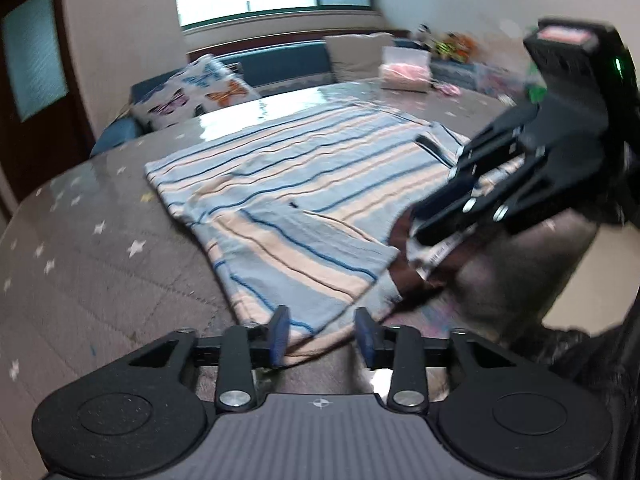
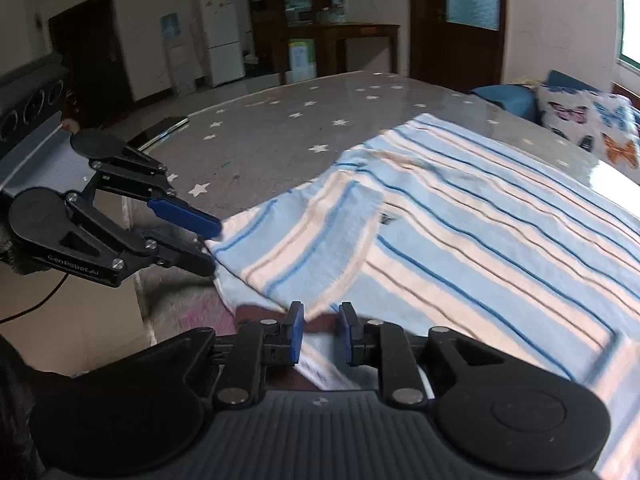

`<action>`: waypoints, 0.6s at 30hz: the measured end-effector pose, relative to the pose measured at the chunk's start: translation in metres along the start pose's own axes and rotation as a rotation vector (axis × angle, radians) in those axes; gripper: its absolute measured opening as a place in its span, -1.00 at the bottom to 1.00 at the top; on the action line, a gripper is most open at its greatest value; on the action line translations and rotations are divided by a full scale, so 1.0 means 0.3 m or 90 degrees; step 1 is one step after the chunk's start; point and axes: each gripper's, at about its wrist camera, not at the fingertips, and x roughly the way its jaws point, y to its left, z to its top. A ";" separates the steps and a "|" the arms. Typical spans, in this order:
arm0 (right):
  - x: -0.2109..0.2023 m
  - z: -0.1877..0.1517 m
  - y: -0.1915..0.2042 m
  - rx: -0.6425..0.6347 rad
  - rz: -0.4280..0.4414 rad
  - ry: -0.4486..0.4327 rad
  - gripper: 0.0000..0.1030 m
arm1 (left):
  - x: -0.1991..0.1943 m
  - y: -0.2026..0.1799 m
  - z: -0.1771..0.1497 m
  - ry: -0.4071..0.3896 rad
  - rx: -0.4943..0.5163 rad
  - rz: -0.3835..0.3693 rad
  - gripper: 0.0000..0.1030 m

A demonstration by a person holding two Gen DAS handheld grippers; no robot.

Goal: Fold clothes

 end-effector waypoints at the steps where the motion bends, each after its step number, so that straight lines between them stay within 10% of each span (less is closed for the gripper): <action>1: -0.030 -0.015 -0.010 0.006 -0.012 -0.003 -0.27 | -0.001 -0.011 -0.002 -0.001 0.020 0.000 -0.07; 11: -0.229 -0.174 -0.117 0.017 -0.169 0.058 0.01 | 0.054 -0.058 0.005 0.013 0.135 -0.004 0.02; 18: -0.221 -0.222 -0.195 0.014 -0.173 0.086 0.02 | 0.088 -0.029 0.018 0.033 0.133 -0.033 -0.12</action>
